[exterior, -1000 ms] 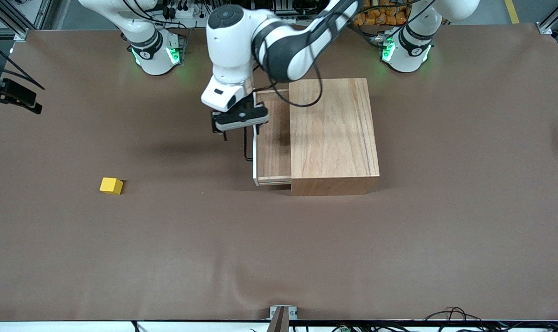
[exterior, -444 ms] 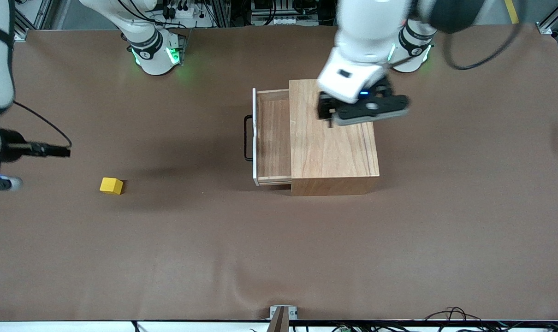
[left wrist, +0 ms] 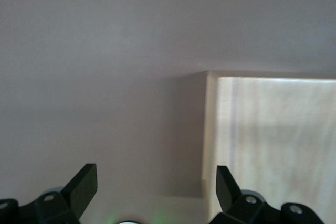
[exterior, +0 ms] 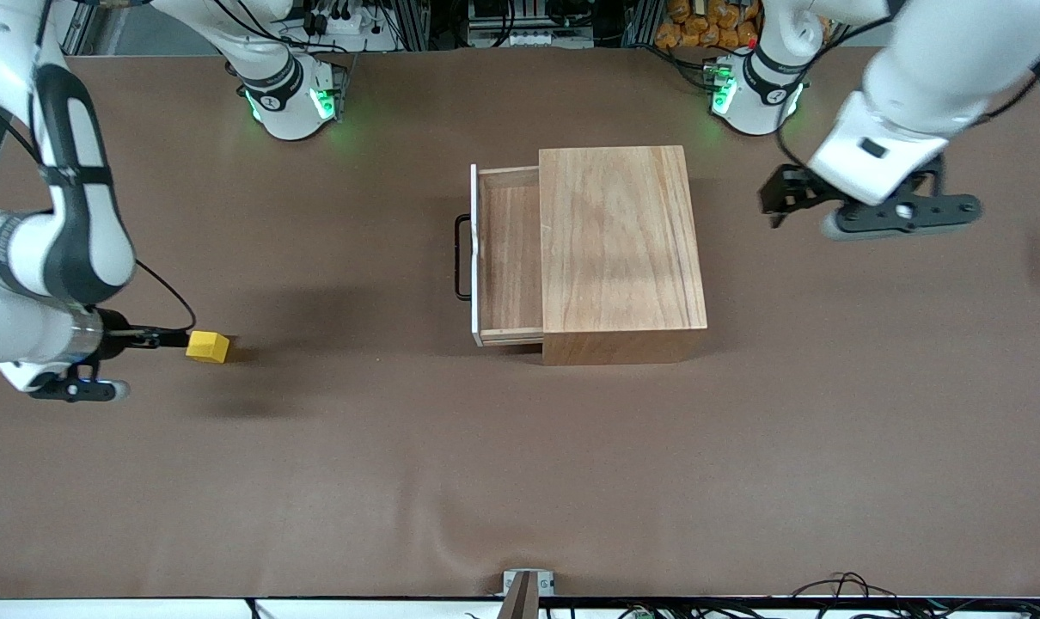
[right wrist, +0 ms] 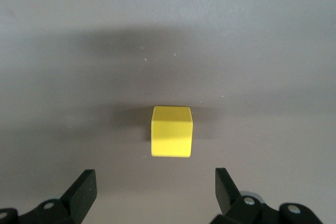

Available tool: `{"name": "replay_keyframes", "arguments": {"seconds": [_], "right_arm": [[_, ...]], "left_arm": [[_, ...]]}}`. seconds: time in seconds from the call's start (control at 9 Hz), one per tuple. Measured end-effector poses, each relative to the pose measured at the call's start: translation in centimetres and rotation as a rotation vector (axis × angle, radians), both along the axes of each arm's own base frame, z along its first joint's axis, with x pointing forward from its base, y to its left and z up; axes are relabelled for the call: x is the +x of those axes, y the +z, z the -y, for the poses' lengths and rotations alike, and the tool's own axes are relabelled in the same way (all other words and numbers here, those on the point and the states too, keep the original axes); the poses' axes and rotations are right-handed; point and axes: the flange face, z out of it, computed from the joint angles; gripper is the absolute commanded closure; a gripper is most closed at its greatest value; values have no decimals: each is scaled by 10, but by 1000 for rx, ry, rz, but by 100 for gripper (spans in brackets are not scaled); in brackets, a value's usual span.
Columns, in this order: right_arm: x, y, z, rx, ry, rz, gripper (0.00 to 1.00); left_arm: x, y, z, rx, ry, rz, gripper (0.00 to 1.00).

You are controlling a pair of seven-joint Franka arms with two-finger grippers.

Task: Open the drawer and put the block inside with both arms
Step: 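Reach the right gripper to the yellow cube while the left gripper retracts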

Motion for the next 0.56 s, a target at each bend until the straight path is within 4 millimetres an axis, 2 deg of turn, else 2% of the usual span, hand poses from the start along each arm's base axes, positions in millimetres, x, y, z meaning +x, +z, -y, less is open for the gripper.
{"name": "replay_keyframes", "arguments": {"seconds": [0.22, 0.44, 0.56], "right_arm": [[-6, -47, 9, 1, -13, -22, 0], [-14, -83, 27, 21, -59, -48, 0], [-16, -92, 28, 30, -68, -34, 5]], "left_arm": [[-2, -22, -63, -5, -13, -59, 0], [-6, -30, -99, -16, -8, -68, 0], [-8, -28, -108, -20, -5, -62, 0]]}}
